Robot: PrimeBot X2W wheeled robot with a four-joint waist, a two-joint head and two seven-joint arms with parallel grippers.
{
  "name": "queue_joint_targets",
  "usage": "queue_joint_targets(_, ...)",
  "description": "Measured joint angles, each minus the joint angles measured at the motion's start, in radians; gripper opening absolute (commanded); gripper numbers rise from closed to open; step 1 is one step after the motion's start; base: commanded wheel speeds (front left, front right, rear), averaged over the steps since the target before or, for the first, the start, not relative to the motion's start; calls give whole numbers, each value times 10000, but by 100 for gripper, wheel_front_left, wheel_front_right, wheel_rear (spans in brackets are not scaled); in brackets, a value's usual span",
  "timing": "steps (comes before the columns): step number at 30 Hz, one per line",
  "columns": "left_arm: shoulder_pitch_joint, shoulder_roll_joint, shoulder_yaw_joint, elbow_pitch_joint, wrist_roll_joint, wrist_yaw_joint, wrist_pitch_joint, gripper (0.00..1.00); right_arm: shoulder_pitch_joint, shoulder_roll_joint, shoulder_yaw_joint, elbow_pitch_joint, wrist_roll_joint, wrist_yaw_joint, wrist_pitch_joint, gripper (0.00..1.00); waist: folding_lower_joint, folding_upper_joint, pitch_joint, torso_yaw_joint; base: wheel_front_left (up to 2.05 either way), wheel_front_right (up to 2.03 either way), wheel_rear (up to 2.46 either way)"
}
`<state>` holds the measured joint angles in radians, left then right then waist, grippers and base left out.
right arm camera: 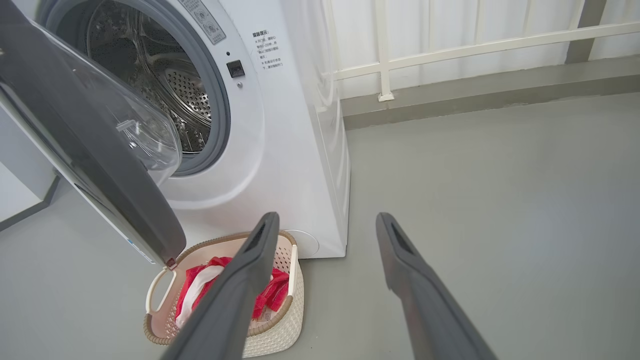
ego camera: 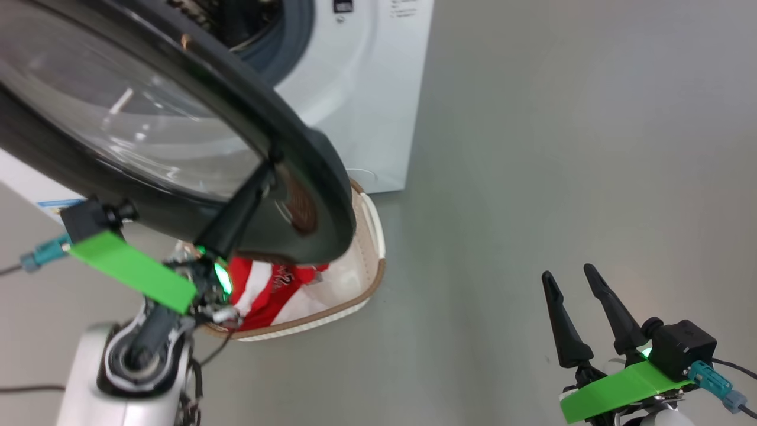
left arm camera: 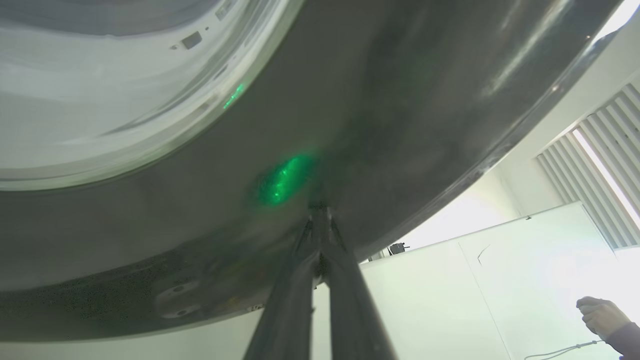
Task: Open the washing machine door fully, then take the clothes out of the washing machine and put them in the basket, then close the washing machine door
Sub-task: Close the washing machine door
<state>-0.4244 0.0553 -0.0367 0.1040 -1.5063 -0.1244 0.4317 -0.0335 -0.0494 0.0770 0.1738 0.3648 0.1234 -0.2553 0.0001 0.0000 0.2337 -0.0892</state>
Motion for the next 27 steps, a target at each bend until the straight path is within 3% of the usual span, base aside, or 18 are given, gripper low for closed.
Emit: queue_joint_targets(27, -3985, 926, -1383, 2922, 725, 0, -3649, 0, -625, 33, 138, -73, 665, 0, 0, 100, -1, 0, 1115, -1459, 0, 0, 0)
